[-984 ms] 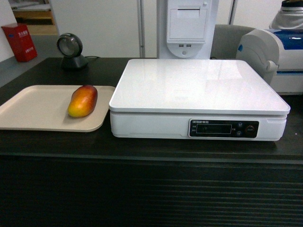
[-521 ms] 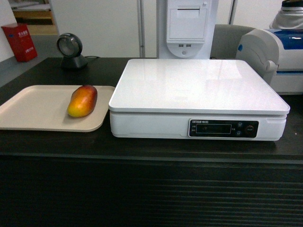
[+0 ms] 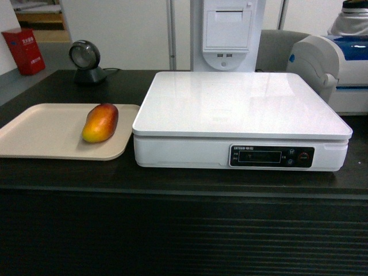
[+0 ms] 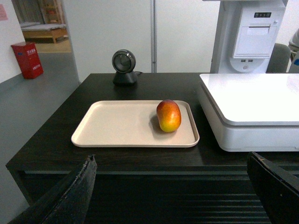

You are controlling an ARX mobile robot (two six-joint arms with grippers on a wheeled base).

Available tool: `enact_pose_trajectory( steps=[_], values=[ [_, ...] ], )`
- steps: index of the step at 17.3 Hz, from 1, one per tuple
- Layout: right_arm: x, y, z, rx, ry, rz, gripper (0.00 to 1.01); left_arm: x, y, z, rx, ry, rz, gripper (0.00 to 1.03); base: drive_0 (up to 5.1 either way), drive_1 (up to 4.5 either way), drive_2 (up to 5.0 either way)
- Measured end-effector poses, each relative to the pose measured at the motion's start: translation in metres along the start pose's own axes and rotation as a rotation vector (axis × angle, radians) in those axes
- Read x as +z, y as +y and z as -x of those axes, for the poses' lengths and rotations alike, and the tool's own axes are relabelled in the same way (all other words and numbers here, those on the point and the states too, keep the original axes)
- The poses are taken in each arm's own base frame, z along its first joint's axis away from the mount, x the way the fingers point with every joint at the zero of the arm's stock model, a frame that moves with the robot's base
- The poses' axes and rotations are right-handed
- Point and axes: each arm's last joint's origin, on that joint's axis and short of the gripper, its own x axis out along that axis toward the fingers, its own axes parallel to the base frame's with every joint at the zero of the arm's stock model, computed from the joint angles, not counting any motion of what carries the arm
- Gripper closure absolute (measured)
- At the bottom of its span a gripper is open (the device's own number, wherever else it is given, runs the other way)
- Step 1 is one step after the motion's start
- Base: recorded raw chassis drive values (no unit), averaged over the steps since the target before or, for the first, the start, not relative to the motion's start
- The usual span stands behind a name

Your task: Place dark red mango on scale at checkout

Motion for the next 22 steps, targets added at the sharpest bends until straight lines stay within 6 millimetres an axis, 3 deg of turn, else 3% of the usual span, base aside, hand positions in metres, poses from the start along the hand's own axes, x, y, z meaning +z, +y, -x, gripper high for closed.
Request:
enact_pose_trajectory(
  steps=[9,10,14,18,22],
  values=[
    [0.0,0.0,0.0,0.0,0.0,0.0,0.03,-0.001,0.0,0.0,0.01,0.008,0.004,0.05,0.0,0.0,0.0],
    [0.0,0.0,0.0,-0.001,0.0,0.0,0.03,-0.001,-0.004,-0.002,0.133,0.105,0.059,0.05,0.0,0.0,0.0],
    [0.0,0.0,0.0,0.0,0.0,0.0,0.03,0.04,-0.041,-0.019,0.419,0.02,0.218,0.05,0.0,0.0,0.0],
    [0.0,0.0,0.0,0.0,0.0,0.0,0.03,0.042,-0.065,-0.055,0.402,0.056,0.185,0.05,0.0,0.0,0.0],
    [0.0,0.0,0.0,0.0,0.0,0.0,0.03,0.061,-0.052,-0.125,0.286,0.099,0.106,0.05,0.0,0.0,0.0]
  ],
)
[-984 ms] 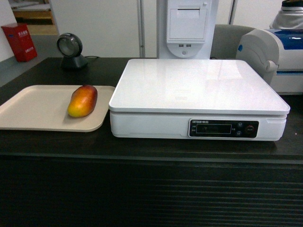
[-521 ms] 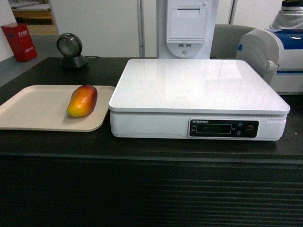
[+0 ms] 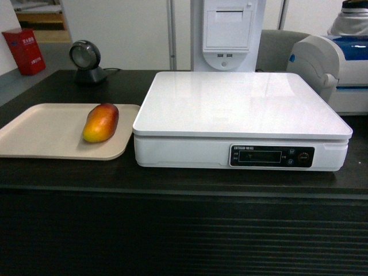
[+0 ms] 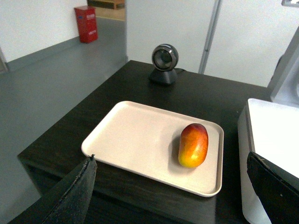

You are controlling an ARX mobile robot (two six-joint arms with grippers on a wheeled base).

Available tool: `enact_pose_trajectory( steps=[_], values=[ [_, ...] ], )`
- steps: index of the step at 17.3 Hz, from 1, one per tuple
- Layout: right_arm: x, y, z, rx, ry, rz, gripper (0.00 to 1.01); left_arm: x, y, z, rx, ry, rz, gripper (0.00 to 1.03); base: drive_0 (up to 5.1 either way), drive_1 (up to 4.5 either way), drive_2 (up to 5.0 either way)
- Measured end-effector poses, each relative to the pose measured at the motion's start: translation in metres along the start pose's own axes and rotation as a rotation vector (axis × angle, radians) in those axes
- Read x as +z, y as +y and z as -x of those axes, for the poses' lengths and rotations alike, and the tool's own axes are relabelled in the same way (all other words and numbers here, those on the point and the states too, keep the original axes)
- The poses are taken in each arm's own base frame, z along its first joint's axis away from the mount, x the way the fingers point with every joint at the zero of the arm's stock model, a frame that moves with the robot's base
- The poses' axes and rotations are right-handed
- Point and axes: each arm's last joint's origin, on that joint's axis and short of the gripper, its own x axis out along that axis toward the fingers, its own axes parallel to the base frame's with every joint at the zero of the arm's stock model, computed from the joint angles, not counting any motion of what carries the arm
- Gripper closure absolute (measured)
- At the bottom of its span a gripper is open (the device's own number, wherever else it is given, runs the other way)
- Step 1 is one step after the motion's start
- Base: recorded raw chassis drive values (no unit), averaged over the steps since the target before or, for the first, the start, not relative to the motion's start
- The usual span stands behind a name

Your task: Place dark red mango on scale at checkout

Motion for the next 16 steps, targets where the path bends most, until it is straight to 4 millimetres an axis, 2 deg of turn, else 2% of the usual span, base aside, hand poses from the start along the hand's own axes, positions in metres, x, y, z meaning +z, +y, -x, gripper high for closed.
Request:
enact_pose_trajectory(
  steps=[3,4,5,9,13,16],
  values=[
    [0.0,0.0,0.0,0.0,0.0,0.0,0.03,0.009,0.001,-0.063,-0.1,0.078,-0.064,0.05,0.0,0.0,0.0],
    [0.0,0.0,0.0,0.0,0.0,0.0,0.03,0.011,0.0,-0.093,-0.15,0.119,-0.092,0.05,0.0,0.0,0.0],
    [0.0,0.0,0.0,0.0,0.0,0.0,0.03,0.011,-0.003,-0.119,-0.189,0.156,-0.109,0.05,0.0,0.0,0.0],
    [0.0,0.0,0.0,0.0,0.0,0.0,0.03,-0.002,-0.014,-0.196,-0.268,0.277,-0.151,0.05,0.0,0.0,0.0],
    [0.0,0.0,0.0,0.0,0.0,0.0,0.03,-0.026,-0.023,-0.264,-0.335,0.404,-0.134,0.05,0.0,0.0,0.0],
    [0.0,0.0,0.0,0.0,0.0,0.0,0.03,-0.03,-0.03,-0.294,-0.369,0.459,-0.144,0.05,0.0,0.0,0.0]
  ],
)
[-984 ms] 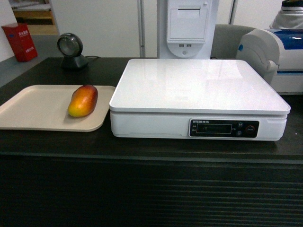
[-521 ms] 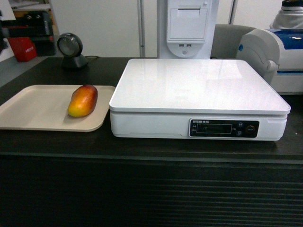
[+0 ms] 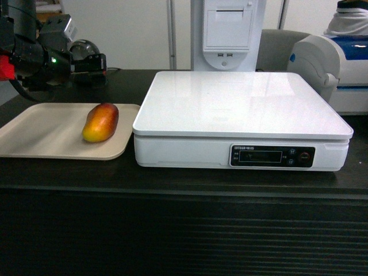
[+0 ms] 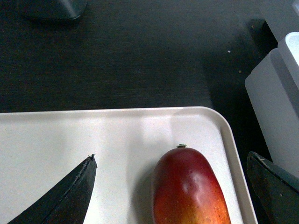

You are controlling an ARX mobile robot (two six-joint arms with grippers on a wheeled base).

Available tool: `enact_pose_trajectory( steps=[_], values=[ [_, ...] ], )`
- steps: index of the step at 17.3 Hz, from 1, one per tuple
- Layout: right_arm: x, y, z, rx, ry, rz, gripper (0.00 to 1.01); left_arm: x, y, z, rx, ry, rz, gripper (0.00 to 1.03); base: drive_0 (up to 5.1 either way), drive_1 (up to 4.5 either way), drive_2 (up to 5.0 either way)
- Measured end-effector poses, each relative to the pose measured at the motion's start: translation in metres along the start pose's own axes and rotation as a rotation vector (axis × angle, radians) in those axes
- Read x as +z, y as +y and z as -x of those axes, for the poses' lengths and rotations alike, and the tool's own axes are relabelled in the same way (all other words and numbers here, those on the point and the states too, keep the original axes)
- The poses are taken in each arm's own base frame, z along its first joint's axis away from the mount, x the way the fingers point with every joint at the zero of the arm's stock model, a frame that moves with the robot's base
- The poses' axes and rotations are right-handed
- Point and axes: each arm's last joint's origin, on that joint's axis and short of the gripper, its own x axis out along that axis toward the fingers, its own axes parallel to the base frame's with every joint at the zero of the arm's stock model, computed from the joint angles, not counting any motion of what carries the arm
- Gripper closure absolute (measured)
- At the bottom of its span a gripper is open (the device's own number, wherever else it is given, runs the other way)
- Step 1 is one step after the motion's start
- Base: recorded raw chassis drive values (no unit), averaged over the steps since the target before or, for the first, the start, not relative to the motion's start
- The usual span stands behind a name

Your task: Place dark red mango on scale at checkout

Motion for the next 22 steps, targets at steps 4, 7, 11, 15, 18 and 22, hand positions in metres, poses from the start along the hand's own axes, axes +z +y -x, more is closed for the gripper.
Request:
enact_pose_trajectory(
  steps=[4,7,11,15,18,22],
  values=[
    [0.0,0.0,0.0,0.0,0.0,0.0,0.03,-0.009,-0.004,-0.014,-0.039,0.096,-0.009,0.05,0.0,0.0,0.0],
    [0.0,0.0,0.0,0.0,0.0,0.0,0.03,-0.014,-0.009,-0.017,-0.065,0.12,-0.011,0.05,0.0,0.0,0.0],
    [0.0,0.0,0.0,0.0,0.0,0.0,0.03,-0.014,-0.014,-0.017,-0.087,0.121,-0.014,0.05,0.0,0.0,0.0],
    [0.0,0.0,0.0,0.0,0.0,0.0,0.03,-0.021,-0.023,-0.019,-0.093,0.159,-0.032,0.05,0.0,0.0,0.0],
    [0.0,0.0,0.0,0.0,0.0,0.0,0.03,-0.026,-0.02,-0.023,-0.071,0.176,-0.035,0.05,0.0,0.0,0.0],
    [0.0,0.0,0.0,0.0,0.0,0.0,0.03,-0.049,-0.02,-0.034,-0.031,0.272,-0.071,0.05,0.0,0.0,0.0]
  ],
)
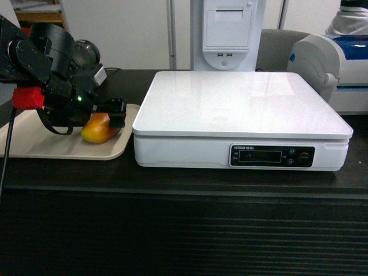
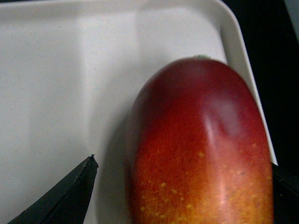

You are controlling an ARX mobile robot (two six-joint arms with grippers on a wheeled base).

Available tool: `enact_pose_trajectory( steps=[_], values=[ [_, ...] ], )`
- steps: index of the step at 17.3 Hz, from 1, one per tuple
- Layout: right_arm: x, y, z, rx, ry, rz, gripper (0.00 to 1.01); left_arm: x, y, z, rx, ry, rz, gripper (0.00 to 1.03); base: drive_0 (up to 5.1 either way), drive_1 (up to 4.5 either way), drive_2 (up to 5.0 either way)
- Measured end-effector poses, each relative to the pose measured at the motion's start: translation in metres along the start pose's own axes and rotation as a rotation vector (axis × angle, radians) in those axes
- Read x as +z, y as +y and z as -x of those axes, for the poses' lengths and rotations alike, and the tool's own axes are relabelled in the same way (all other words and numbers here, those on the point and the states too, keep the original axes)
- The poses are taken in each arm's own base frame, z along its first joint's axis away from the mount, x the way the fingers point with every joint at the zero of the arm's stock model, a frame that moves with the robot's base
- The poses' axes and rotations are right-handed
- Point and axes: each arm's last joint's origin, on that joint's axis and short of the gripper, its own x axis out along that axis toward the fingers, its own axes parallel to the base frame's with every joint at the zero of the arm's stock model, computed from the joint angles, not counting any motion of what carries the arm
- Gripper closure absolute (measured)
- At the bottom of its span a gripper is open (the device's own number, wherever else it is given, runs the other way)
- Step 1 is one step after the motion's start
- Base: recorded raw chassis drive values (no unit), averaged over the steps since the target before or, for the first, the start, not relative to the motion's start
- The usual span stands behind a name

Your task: Place dark red mango on scale at checkout

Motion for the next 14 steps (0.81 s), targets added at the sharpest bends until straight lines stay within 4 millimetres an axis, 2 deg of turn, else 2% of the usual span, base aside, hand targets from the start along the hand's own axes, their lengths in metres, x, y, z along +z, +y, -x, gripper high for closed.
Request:
enact_pose_trajectory(
  steps=[3,4,7,8,11,14],
  values=[
    [0.0,0.0,0.0,0.0,0.0,0.0,0.03,-0.004,-0.004,-0.005,0.01,0.01,-0.051,0.05,0.0,0.0,0.0],
    [0.0,0.0,0.0,0.0,0.0,0.0,0.03,-0.005,-0.004,-0.006,0.013,0.011,-0.064,0.08,0.0,0.0,0.0],
    [0.0,0.0,0.0,0.0,0.0,0.0,0.03,-0.009,-0.004,-0.005,0.025,0.01,-0.077,0.39,0.0,0.0,0.0],
    [0.0,0.0,0.0,0.0,0.0,0.0,0.03,-0.011,-0.005,-0.001,0.026,0.013,-0.079,0.41,0.0,0.0,0.0],
    [0.0,0.0,0.0,0.0,0.0,0.0,0.03,-0.01,-0.006,0.023,0.046,-0.03,-0.084,0.42,0.0,0.0,0.0],
    [0.0,0.0,0.0,0.0,0.0,0.0,0.03,0.003,-0.014,0.073,0.072,-0.141,-0.099,0.42,0.0,0.0,0.0]
  ],
)
